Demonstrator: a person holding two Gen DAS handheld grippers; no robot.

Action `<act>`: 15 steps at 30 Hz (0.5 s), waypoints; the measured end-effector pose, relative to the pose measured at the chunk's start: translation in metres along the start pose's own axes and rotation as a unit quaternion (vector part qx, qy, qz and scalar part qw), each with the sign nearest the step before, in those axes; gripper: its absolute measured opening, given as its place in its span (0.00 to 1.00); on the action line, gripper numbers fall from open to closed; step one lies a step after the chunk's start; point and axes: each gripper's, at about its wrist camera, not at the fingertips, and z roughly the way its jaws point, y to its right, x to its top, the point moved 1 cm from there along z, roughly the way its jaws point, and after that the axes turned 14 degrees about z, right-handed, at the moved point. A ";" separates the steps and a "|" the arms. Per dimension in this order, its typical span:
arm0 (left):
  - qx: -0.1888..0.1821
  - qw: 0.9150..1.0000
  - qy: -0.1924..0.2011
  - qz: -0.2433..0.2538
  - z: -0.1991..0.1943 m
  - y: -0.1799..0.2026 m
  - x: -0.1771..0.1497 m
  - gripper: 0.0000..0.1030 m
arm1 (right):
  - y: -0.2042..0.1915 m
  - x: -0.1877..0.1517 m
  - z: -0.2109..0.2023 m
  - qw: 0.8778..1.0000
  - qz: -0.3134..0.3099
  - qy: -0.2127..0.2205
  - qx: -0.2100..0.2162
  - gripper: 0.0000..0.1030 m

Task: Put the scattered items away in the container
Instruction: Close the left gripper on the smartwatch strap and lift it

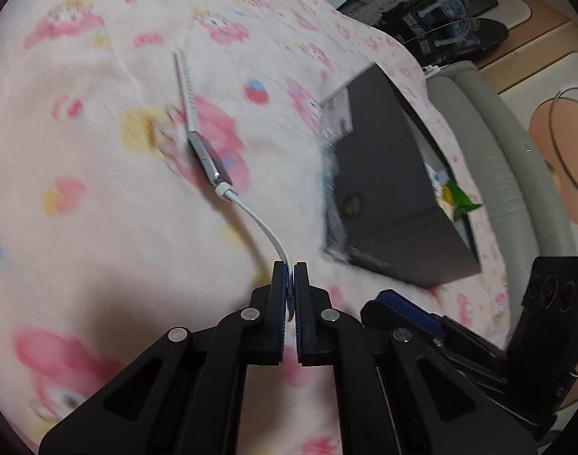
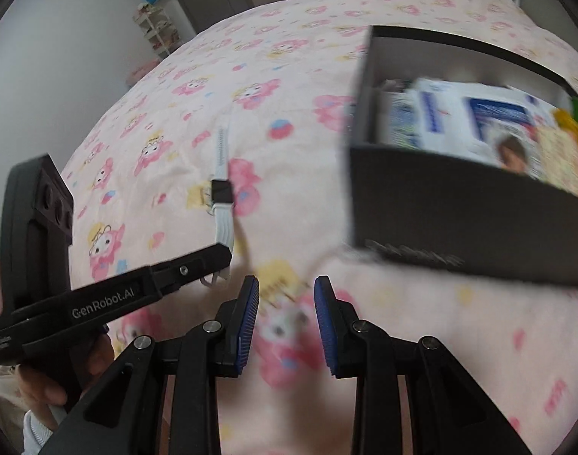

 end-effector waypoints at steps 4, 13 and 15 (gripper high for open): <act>-0.027 0.999 -0.017 0.001 0.020 0.039 -0.020 0.02 | 0.035 -0.010 -0.028 1.000 0.022 0.009 -0.004 0.26; -0.053 0.996 -0.057 0.043 0.059 0.113 -0.049 0.02 | 0.098 -0.036 -0.065 0.999 0.037 -0.002 -0.017 0.26; -0.045 0.996 -0.057 0.046 0.062 0.118 -0.048 0.01 | 0.106 -0.040 -0.062 0.999 0.038 -0.011 -0.014 0.27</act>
